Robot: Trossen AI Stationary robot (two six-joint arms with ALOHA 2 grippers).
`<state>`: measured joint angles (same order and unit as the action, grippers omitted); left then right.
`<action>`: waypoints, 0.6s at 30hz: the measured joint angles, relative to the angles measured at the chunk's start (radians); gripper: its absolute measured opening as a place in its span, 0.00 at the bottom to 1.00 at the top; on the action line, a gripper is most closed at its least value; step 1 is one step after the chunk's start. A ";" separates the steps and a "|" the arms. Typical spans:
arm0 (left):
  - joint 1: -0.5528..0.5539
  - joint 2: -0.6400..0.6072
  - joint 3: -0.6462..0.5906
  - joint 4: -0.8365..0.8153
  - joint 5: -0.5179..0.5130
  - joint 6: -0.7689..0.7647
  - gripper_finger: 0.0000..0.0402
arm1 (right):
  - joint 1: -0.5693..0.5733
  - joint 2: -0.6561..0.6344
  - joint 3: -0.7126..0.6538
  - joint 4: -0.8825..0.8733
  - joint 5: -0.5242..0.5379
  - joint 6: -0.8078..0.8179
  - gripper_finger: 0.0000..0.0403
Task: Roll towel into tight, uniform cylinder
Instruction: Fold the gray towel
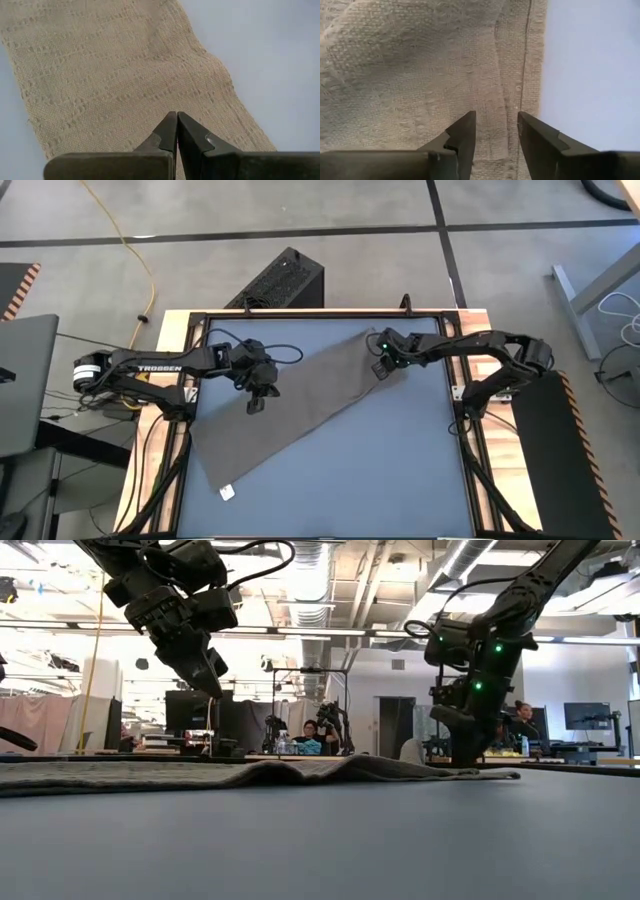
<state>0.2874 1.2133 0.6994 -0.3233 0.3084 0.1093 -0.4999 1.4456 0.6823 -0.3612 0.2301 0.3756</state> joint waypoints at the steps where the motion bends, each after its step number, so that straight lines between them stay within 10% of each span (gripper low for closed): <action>1: 0.000 0.000 0.000 0.000 0.000 0.000 0.00 | 0.000 0.000 0.000 -0.003 0.000 0.000 0.45; 18: 0.000 0.000 0.000 -0.002 0.000 -0.018 0.00 | 0.002 0.000 0.000 -0.020 -0.026 0.013 0.41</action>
<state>0.2874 1.2129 0.6994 -0.3252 0.3084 0.0917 -0.4980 1.4456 0.6823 -0.3809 0.2043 0.3889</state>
